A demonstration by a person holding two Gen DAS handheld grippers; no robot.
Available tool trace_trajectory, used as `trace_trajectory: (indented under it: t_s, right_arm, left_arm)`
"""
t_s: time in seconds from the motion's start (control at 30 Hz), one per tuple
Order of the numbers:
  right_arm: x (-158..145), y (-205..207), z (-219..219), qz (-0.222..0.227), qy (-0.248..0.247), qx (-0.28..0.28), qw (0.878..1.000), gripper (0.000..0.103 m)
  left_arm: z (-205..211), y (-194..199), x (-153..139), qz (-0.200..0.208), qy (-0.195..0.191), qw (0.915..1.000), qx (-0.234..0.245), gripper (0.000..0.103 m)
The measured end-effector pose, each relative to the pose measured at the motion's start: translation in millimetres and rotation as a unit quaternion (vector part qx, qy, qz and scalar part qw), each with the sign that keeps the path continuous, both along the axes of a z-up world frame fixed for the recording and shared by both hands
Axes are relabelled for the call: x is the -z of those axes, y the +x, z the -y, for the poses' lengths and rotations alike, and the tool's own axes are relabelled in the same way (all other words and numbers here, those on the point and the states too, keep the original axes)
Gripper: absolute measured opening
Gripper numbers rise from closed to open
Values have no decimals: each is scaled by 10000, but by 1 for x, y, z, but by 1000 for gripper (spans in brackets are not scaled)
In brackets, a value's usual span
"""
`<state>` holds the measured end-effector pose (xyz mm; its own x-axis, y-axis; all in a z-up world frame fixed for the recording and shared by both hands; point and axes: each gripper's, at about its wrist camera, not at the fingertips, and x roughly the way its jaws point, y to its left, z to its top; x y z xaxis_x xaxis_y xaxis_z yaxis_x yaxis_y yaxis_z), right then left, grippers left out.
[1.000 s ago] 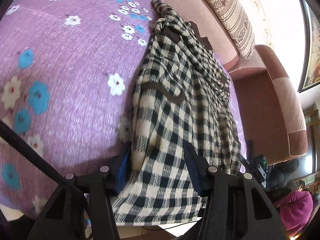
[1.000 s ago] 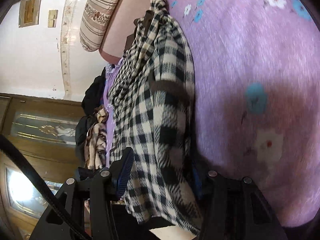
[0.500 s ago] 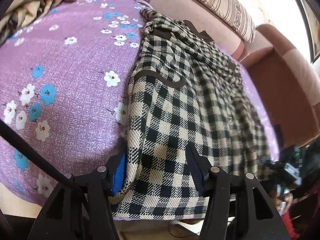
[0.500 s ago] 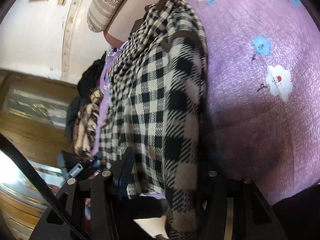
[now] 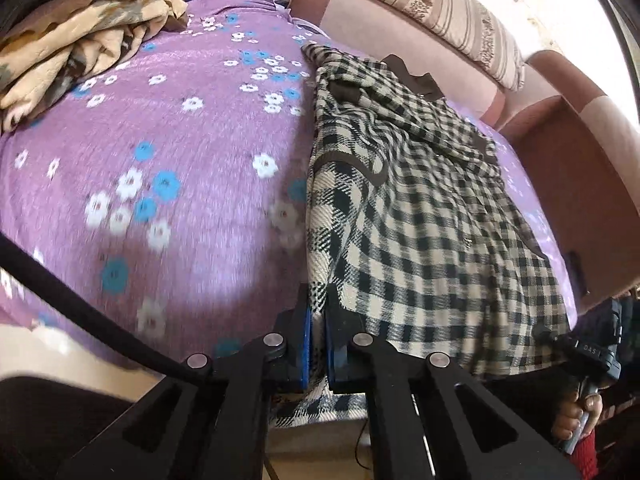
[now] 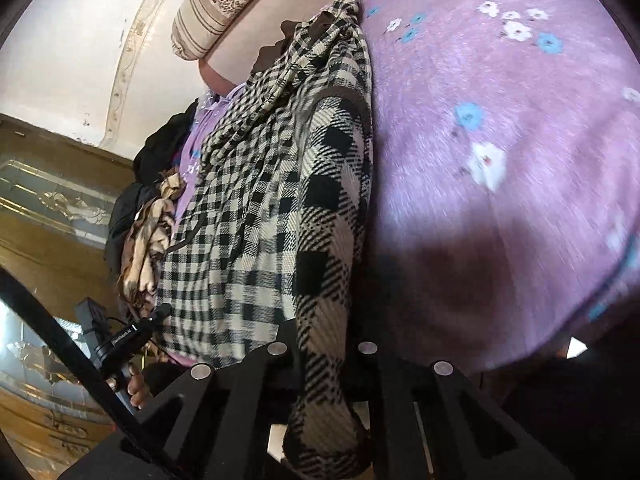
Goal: Fold large clothes
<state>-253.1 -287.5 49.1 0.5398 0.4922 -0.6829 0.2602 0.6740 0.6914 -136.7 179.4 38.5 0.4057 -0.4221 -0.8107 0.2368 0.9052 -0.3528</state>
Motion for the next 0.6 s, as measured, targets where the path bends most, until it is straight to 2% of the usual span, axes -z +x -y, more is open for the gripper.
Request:
trace_trajectory:
  t_s: [0.1,0.27,0.47,0.6]
  right_arm:
    - [0,-13,-1,-48,31,-88,9999,6]
    - [1,-10,-7,-72,25,-340,9994,7]
    - [-23,13,-9,169,-94,-529,9984,7]
    - [-39,40,-8,365,-194,-587,9974,7]
  left_arm:
    - [-4,-10,6,-109,-120,9999,-17,5]
    - [-4,-10,11,-167,-167,9997,-55,5]
    - [3,1,-8,-112,-284,9994,133,5]
    - [19,24,-27,-62,-485,9982,356,5]
